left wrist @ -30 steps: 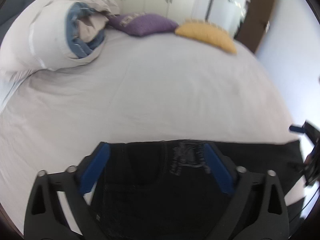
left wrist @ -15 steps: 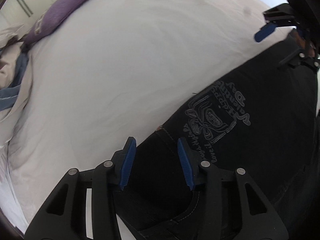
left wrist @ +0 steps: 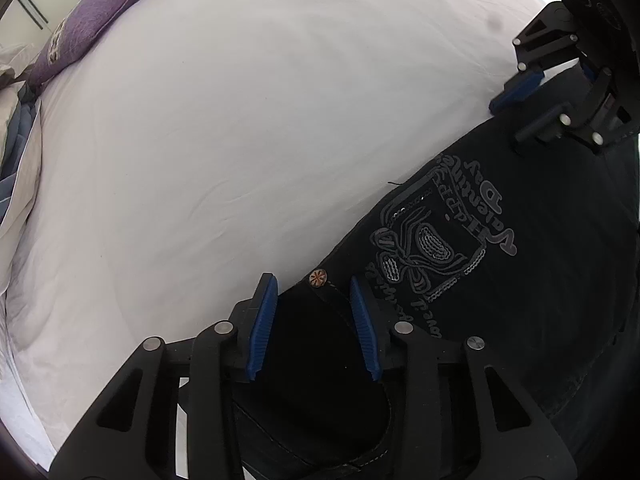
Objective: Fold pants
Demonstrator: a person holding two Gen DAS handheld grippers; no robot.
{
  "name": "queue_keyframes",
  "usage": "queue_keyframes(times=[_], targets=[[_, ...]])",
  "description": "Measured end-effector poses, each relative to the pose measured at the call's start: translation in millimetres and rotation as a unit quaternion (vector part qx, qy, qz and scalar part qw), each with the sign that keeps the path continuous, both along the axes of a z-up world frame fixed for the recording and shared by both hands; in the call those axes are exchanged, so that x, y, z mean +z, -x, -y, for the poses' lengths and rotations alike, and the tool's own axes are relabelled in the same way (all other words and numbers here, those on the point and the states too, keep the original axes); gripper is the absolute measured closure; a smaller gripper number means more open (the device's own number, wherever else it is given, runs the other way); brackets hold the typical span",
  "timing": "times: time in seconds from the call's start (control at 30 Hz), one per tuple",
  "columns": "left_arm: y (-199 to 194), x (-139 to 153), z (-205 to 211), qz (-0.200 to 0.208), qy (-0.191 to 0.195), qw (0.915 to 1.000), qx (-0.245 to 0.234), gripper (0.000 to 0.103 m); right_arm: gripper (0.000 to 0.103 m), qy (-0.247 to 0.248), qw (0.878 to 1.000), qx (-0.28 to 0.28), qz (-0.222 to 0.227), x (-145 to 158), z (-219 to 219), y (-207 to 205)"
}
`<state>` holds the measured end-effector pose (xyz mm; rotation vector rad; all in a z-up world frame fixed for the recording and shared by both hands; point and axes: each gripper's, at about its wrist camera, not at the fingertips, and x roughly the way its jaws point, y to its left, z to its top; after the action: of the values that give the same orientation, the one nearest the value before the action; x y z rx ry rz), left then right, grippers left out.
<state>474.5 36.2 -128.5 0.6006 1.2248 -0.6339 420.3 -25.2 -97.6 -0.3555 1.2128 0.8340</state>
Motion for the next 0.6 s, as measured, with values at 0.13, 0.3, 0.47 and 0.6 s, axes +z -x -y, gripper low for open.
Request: queue_keyframes(times=[0.13, 0.3, 0.47, 0.6], targets=[[8.2, 0.3, 5.1, 0.003, -0.007, 0.9999, -0.012, 0.082, 0.096, 0.009, 1.000, 0.003, 0.007, 1.7, -3.2, 0.8], [18.8, 0.7, 10.8, 0.022, -0.013, 0.9995, -0.017, 0.093, 0.099, 0.013, 1.000, 0.008, 0.025, 13.3, -5.1, 4.9], [28.7, 9.1, 4.6, 0.038, -0.005, 0.9993, -0.007, 0.095, 0.099, 0.010, 0.999, 0.015, 0.051, 29.4, -6.0, 14.2], [37.8, 23.7, -0.3, 0.055, 0.002, 0.9985, -0.007, 0.096, 0.099, 0.008, 0.997, 0.024, 0.077, 42.4, -11.1, 31.9]])
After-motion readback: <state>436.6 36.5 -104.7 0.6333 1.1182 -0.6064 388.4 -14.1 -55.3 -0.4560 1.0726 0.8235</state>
